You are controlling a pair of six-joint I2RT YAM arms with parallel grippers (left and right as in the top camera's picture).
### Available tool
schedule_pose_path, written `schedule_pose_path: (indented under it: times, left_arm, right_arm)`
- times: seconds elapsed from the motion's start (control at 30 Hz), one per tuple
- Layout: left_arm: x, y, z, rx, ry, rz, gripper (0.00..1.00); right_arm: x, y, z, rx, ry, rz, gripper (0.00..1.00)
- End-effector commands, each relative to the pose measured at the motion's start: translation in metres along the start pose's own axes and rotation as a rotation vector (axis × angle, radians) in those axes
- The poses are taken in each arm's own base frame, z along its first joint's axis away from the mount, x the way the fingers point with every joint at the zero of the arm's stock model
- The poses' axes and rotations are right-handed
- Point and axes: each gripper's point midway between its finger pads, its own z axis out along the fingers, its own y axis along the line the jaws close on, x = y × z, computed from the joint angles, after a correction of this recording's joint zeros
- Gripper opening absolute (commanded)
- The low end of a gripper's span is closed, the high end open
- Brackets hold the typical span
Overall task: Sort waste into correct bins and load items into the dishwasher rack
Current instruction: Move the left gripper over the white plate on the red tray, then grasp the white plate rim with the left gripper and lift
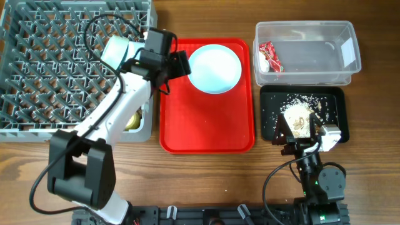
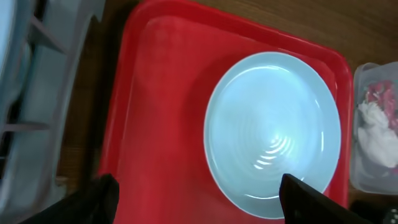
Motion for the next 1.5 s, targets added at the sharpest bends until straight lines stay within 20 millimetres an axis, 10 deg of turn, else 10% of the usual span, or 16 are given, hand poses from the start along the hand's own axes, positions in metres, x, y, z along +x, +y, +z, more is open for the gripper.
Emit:
schedule_pose_path:
  times: [0.0,0.2,0.47,0.93,1.07,1.23,1.47]
  left_arm:
    - [0.013,-0.017,0.019,0.066,0.068,-0.006,0.84]
    - [0.022,-0.012,0.057,0.017,0.080,0.009,0.79]
    - [-0.008,-0.035,0.056,-0.012,0.074,0.108,0.78]
    - [0.036,-0.007,0.112,-0.091,0.208,0.112,0.39]
    - [0.037,-0.007,0.112,-0.093,0.213,0.111,0.04]
    - [0.030,0.006,0.091,-0.154,0.212,0.165,0.04]
    - [-0.032,0.004,-0.016,-0.239,-0.009,0.241,0.04]
  right_arm:
    - [-0.004,-0.001,-0.001,0.009,-0.021,0.007,1.00]
    - [-0.004,-0.001,-0.001,0.009,-0.021,0.007,1.00]
    - [-0.004,-0.001,-0.001,0.009,-0.021,0.007,1.00]
    - [-0.004,-0.001,-0.001,0.009,-0.021,0.007,1.00]
    - [-0.004,-0.001,-0.001,0.009,-0.021,0.007,1.00]
    - [-0.004,-0.001,-0.001,0.009,-0.021,0.007,1.00]
    - [-0.004,-0.001,-0.001,0.009,-0.021,0.007,1.00]
